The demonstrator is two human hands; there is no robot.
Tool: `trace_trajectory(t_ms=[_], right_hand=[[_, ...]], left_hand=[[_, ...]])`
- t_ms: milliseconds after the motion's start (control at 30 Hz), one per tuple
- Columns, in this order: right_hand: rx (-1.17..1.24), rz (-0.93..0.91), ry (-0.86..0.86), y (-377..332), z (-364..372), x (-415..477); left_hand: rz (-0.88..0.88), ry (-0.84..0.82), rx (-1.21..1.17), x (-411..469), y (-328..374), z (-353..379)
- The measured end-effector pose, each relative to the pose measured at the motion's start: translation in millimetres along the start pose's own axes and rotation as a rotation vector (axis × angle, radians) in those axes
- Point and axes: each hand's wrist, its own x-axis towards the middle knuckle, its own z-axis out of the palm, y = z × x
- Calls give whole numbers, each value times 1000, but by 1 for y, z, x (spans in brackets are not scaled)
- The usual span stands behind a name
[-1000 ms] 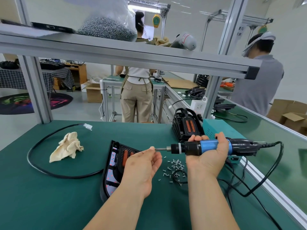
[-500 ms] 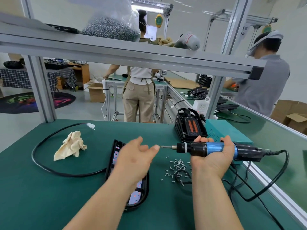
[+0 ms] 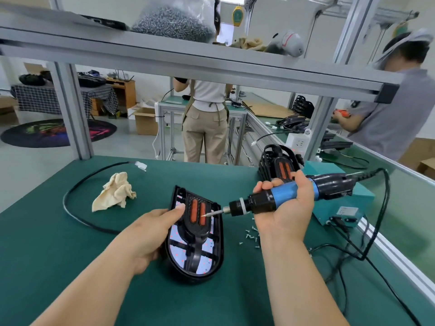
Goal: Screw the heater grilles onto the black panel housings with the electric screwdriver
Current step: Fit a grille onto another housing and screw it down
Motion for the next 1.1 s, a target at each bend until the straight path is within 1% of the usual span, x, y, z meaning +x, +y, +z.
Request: trace_trajectory(t_ms=[167, 300, 433, 633, 933, 1100], right_hand=[[-117, 70, -173, 25, 6, -17], [-174, 41, -274, 33, 7, -25], [-178, 23, -305, 34, 9, -29], [-191, 27, -294, 34, 10, -32], [-194, 25, -306, 34, 13, -34], [-223, -17, -375, 37, 18, -42]], left_hand=[[-22, 1, -280, -1, -5, 9], [0, -34, -380, 0, -6, 10], [44, -49, -381, -1, -8, 11], [95, -62, -387, 0, -8, 12], [101, -75, -380, 1, -8, 13], [71, -43, -365, 4, -10, 12]])
